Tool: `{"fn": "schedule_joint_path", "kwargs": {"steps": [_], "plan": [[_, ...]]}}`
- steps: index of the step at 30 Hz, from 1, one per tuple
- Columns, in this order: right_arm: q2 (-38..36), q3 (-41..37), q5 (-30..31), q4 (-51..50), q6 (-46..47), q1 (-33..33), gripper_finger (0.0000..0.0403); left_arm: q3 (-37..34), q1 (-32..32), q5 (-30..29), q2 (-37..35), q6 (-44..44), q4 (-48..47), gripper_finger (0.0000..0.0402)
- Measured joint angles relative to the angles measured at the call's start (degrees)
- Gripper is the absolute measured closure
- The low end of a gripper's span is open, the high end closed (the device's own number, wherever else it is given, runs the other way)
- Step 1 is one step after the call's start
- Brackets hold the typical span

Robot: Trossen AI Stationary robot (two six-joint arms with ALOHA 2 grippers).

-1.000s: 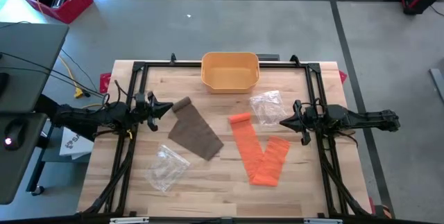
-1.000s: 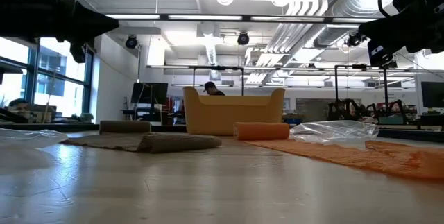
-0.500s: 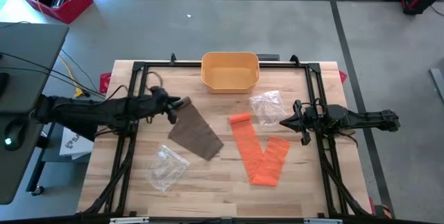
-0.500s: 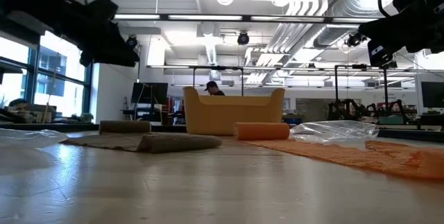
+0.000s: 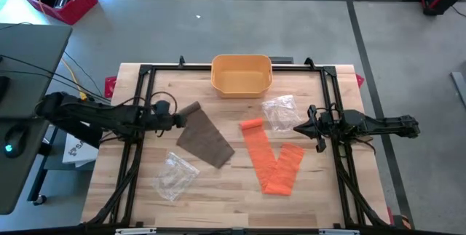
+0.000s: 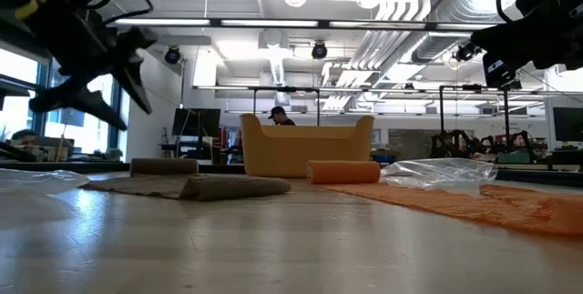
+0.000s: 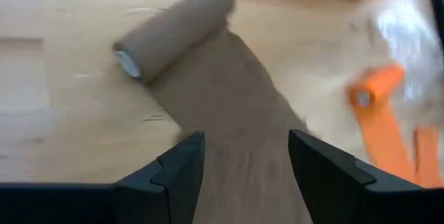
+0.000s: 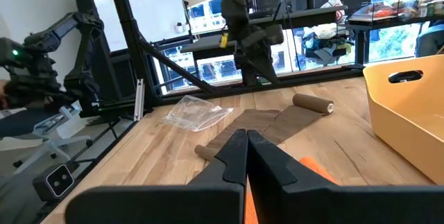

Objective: Roll bandage
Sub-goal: Roll the brown bandage

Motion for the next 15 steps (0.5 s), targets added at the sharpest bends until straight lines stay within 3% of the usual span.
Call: {"fn": "schedule_joint_path", "kwargs": {"steps": [8,15], "plan": [[0.00,-0.01,0.00,0.00,0.00,0.00,0.0402,-7.00,2.93,-4.29,2.79,-11.14,0.53,0.0202],[0.00,0.00,0.00,0.00,0.00,0.00,0.0402,-9.68,8.12,-5.51,5.21,-7.79,12.36,0.0202]]}}
